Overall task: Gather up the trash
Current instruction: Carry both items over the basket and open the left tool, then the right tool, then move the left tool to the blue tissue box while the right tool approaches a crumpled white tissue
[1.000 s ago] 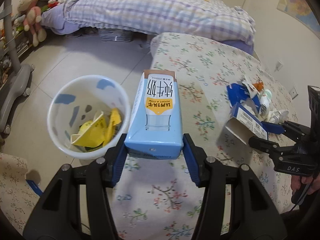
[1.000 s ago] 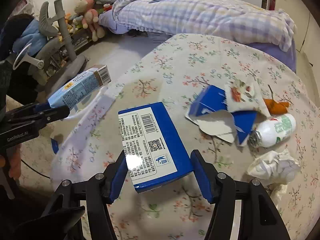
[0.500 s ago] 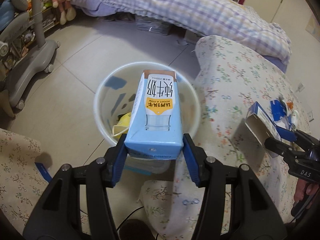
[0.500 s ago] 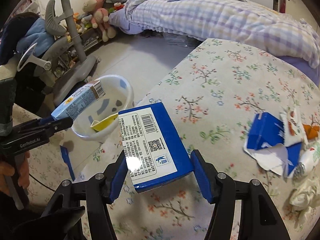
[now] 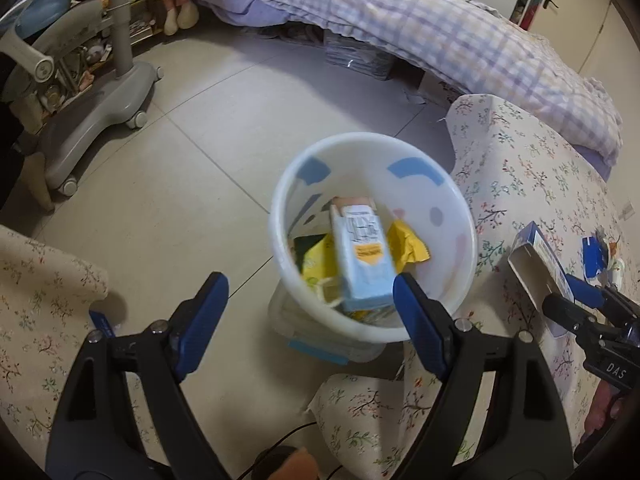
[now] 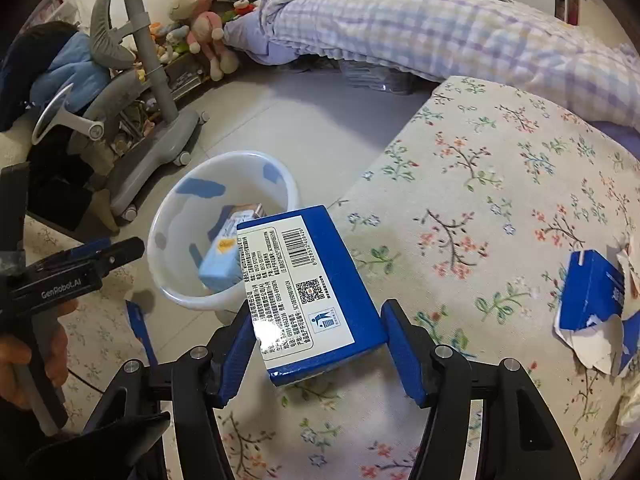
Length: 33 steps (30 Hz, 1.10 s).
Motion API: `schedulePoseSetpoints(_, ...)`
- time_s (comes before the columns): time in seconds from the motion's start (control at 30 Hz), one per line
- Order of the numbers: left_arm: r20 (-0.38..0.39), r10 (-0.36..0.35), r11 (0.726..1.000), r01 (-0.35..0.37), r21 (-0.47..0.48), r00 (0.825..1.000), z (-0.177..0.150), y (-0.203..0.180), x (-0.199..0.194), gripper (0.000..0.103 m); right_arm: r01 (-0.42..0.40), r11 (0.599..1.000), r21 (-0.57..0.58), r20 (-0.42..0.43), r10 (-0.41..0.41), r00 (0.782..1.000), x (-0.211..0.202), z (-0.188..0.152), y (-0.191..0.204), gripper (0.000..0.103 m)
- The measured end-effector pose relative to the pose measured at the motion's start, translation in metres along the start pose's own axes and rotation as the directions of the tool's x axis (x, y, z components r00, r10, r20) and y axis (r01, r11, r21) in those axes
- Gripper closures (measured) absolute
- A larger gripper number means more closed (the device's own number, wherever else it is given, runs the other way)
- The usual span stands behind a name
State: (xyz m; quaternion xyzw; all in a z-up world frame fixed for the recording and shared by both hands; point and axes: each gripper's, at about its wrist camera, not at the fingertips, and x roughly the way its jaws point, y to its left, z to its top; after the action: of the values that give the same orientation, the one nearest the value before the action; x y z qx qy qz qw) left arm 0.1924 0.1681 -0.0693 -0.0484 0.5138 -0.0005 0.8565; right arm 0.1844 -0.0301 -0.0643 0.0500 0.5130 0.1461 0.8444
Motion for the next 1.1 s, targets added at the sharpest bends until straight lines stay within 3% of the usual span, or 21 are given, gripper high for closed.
schedulePoseSetpoints(0.23,-0.002,0.078,0.995,-0.078,0.063,0.997,-0.008,0.005,0.000,0.017,-0.017,1.000,-0.002,0.005,0.017,1.000,0.018,0.009,0.025,0.039)
schedulePoseSetpoints(0.57,-0.004,0.087,0.996,-0.087,0.017,0.996,-0.010,0.019,-0.003,0.017,-0.062,0.998,0.012,0.041,0.062,0.997,0.039,0.021,0.048,0.038)
schedulePoseSetpoints(0.7,-0.007,0.087,0.996,-0.087,0.022,0.996,-0.010,0.017,-0.003,0.017,-0.095,0.994,0.044,0.051,0.093,0.994,0.040,0.025,0.051,0.023)
schedulePoseSetpoints(0.87,-0.004,0.085,0.996,-0.085,0.033,0.996,-0.011,0.013,-0.004,0.017,-0.048,0.999,0.005,0.065,0.048,0.997,0.026,0.022,0.051,0.022)
schedulePoseSetpoints(1.1,-0.006,0.063,0.997,-0.062,0.055,0.998,-0.014,0.002,-0.008,0.017,0.025,0.999,0.042,0.063,-0.027,0.998,0.000,0.009,0.027,0.022)
